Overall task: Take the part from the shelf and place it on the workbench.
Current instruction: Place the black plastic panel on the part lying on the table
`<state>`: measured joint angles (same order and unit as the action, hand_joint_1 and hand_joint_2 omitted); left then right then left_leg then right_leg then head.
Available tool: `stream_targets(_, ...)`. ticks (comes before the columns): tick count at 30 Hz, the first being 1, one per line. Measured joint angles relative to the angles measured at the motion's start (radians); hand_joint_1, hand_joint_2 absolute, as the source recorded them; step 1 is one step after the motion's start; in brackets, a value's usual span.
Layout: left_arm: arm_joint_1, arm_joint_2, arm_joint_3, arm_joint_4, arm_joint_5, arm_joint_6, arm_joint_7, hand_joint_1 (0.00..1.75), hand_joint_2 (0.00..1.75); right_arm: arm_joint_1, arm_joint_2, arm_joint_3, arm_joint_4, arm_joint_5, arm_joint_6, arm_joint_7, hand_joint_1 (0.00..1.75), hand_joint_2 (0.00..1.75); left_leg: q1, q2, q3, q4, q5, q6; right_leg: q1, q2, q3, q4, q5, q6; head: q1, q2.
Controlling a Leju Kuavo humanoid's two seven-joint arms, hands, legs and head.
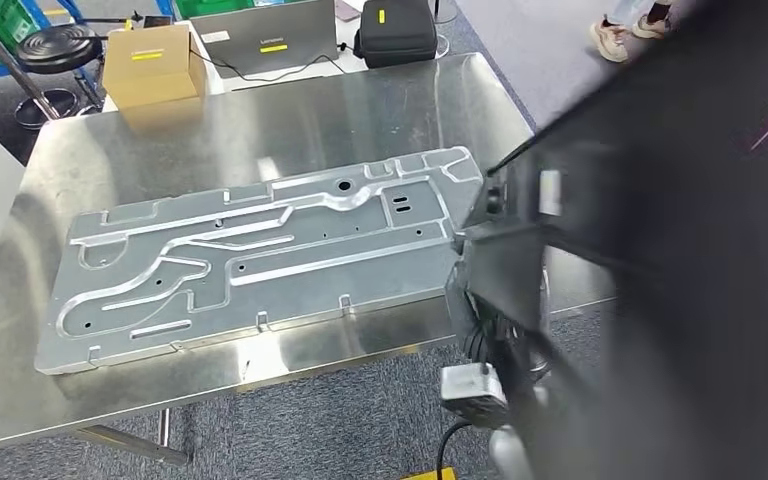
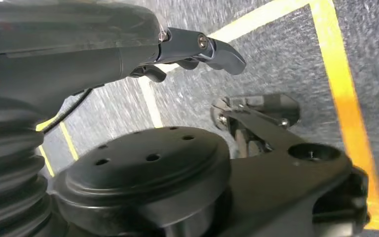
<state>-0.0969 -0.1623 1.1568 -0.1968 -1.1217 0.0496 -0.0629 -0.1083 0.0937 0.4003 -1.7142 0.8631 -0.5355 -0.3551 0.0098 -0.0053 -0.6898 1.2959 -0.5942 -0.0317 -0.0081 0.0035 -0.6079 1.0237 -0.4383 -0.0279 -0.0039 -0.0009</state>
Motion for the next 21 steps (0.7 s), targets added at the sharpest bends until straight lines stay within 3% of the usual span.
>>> stream_targets(1, 0.000, -0.001, 0.002, 0.000, 0.001, 0.000, 0.000, 0.00, 1.75, -0.003, 0.000, -0.010, 0.015, 0.056, -0.026, 0.021, 1.75, 1.75, 0.000, 0.000, 0.010, -0.033, 0.031, 0.002, 0.001, 0.001, 0.001, 0.000, -0.001, 0.000, 0.000, 0.000)
stream_targets(3, -0.001, -0.003, 0.004, 0.000, 0.001, 0.000, 0.000, 0.00, 1.75, -0.011, -0.001, -0.029, 0.043, 0.200, -0.089, 0.074, 1.75, 1.75, -0.002, 0.000, 0.068, -0.169, 0.106, 0.011, 0.003, 0.003, 0.006, 0.002, -0.004, 0.004, 0.000, 0.000)
stream_targets(4, -0.001, -0.004, 0.005, 0.000, 0.001, 0.000, 0.000, 0.00, 1.75, -0.015, 0.000, -0.037, 0.056, 0.279, -0.116, 0.101, 1.75, 1.75, -0.004, 0.000, 0.095, -0.228, 0.129, 0.017, 0.005, 0.004, 0.007, 0.003, -0.005, 0.007, 0.000, 0.000)
stream_targets(5, -0.002, -0.006, 0.006, 0.000, 0.001, 0.000, 0.001, 0.00, 1.75, -0.017, 0.000, -0.045, 0.067, 0.355, -0.136, 0.128, 1.75, 1.75, -0.006, -0.001, 0.111, -0.264, 0.139, 0.023, 0.006, 0.004, 0.007, 0.003, -0.006, 0.012, 0.001, 0.000)
stream_targets(8, -0.002, -0.011, 0.006, 0.000, 0.001, 0.001, 0.003, 0.00, 1.75, -0.018, 0.001, -0.061, 0.097, 0.525, -0.152, 0.185, 1.75, 1.75, -0.008, -0.001, 0.119, -0.285, 0.142, 0.038, 0.005, 0.003, 0.008, 0.002, -0.006, 0.028, 0.001, 0.000)
stream_targets(10, -0.003, -0.015, 0.006, 0.000, 0.002, 0.002, 0.003, 0.00, 1.75, -0.019, 0.001, -0.065, 0.114, 0.581, -0.154, 0.205, 1.75, 1.75, -0.004, 0.000, 0.125, -0.296, 0.149, 0.049, 0.003, 0.002, -0.001, 0.029, -0.028, 0.038, 0.002, 0.000)
stream_targets(13, -0.003, -0.019, 0.007, 0.000, 0.004, 0.002, 0.003, 0.00, 1.75, -0.027, 0.002, -0.066, 0.146, 0.602, -0.157, 0.224, 1.75, 1.75, -0.002, 0.001, 0.127, -0.301, 0.152, 0.056, -0.001, 0.001, -0.081, 0.203, -0.118, 0.050, 0.003, 0.000)
stream_targets(14, -0.003, -0.019, 0.007, 0.000, 0.006, 0.002, 0.003, 0.00, 1.75, -0.029, 0.002, -0.066, 0.161, 0.603, -0.157, 0.228, 1.75, 1.75, -0.002, 0.002, 0.127, -0.301, 0.151, 0.056, -0.003, 0.001, -0.106, 0.255, -0.135, 0.052, 0.002, 0.000)
stream_targets(15, -0.002, -0.020, 0.007, 0.000, 0.007, 0.002, 0.003, 0.00, 1.75, -0.031, 0.001, -0.065, 0.177, 0.604, -0.158, 0.231, 1.75, 1.75, -0.003, 0.001, 0.127, -0.300, 0.151, 0.056, -0.005, 0.001, -0.118, 0.278, -0.135, 0.054, 0.002, 0.000)
stream_targets(17, -0.002, -0.022, 0.008, 0.000, 0.010, 0.001, 0.001, 0.00, 1.75, -0.038, 0.001, -0.062, 0.208, 0.607, -0.157, 0.236, 1.75, 1.75, -0.002, 0.000, 0.128, -0.297, 0.149, 0.054, -0.008, 0.000, -0.087, 0.214, -0.084, 0.055, 0.002, 0.000)
stream_targets(19, -0.002, -0.026, 0.009, 0.000, 0.010, 0.000, 0.000, 0.00, 1.75, -0.055, 0.002, -0.053, 0.237, 0.608, -0.158, 0.240, 1.75, 1.75, -0.004, -0.002, 0.126, -0.290, 0.145, 0.047, -0.008, -0.001, -0.021, 0.079, -0.030, 0.051, 0.002, 0.000)
stream_targets(21, -0.003, -0.030, 0.010, 0.000, 0.009, -0.001, -0.001, 0.00, 1.75, -0.079, 0.004, -0.042, 0.265, 0.599, -0.158, 0.241, 1.75, 1.75, -0.007, -0.002, 0.122, -0.285, 0.141, 0.036, -0.005, 0.000, 0.010, 0.009, -0.014, 0.042, 0.001, 0.000)
